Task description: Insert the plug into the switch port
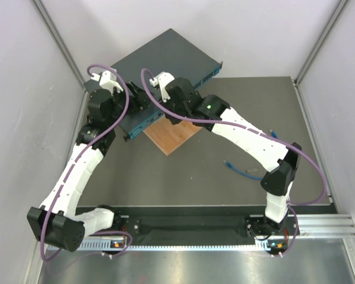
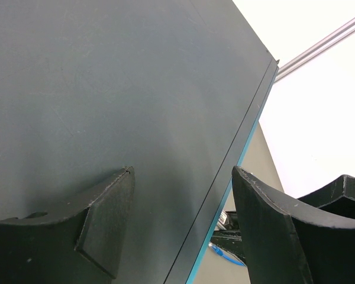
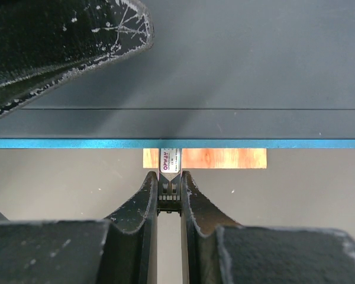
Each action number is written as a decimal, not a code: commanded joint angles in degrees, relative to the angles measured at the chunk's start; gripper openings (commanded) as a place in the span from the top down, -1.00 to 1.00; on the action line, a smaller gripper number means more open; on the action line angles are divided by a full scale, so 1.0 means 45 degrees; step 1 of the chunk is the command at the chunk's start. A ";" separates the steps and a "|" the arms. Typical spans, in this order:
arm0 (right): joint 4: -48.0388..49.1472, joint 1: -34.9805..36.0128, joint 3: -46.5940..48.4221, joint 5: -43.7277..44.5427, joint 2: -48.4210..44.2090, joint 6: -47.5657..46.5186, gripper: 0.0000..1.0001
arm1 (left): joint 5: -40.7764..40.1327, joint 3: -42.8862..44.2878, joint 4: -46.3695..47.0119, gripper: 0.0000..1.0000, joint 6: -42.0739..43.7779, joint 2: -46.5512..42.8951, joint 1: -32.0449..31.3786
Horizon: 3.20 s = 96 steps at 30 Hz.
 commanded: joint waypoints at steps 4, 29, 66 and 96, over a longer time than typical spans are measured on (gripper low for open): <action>0.5203 0.0090 0.0294 -0.0218 0.0412 -0.0301 0.71 | 0.0140 -0.0261 -0.0642 -0.44 -0.0123 0.0310 0.0014; 0.1006 -0.1687 -0.2541 -0.3986 -0.2831 -0.1747 -0.26 | 0.0238 -0.0124 -0.0798 -0.43 0.0111 0.0388 0.0034; 0.0828 -0.1473 0.0720 -0.4516 0.0039 -0.1103 0.35 | 0.0335 -0.0143 -0.0701 -0.42 0.0014 0.0466 0.0073; 0.0478 -0.1337 -0.0922 -0.4457 -0.1544 -0.2724 -0.22 | 0.0355 -0.0104 -0.0779 -0.42 0.0072 0.0427 0.0073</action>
